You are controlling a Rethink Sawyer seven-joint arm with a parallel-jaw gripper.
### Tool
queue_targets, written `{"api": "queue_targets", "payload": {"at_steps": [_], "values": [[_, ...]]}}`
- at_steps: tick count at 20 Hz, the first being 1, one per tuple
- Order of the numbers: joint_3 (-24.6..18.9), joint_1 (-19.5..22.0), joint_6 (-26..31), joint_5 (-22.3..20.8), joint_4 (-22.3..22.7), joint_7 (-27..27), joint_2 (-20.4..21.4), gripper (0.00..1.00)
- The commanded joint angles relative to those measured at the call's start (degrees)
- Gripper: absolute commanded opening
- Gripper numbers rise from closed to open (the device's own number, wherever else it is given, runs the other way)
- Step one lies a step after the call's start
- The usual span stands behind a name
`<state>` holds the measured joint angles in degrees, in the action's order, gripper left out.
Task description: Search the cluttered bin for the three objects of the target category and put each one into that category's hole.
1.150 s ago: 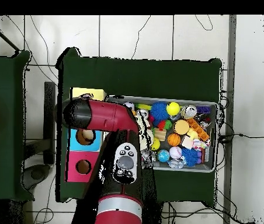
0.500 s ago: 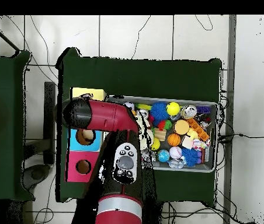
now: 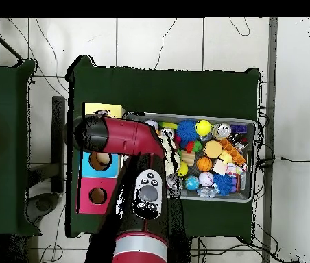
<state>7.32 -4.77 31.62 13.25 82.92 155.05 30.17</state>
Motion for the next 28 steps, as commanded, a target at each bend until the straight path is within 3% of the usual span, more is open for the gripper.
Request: {"api": "queue_targets", "payload": {"at_steps": [1, 9, 20, 28], "values": [[1.2, 2.3, 6.2, -2.7, 4.6, 1.5, 2.3, 0.00], [1.3, 2.2, 9.1, -2.5, 4.8, 1.1, 5.5, 0.00], [1.1, 3.0, 7.2, -3.1, 6.0, 0.6, 6.1, 0.00], [-0.8, 3.0, 5.9, -1.0, 10.0, 2.7, 7.4, 0.00]]}}
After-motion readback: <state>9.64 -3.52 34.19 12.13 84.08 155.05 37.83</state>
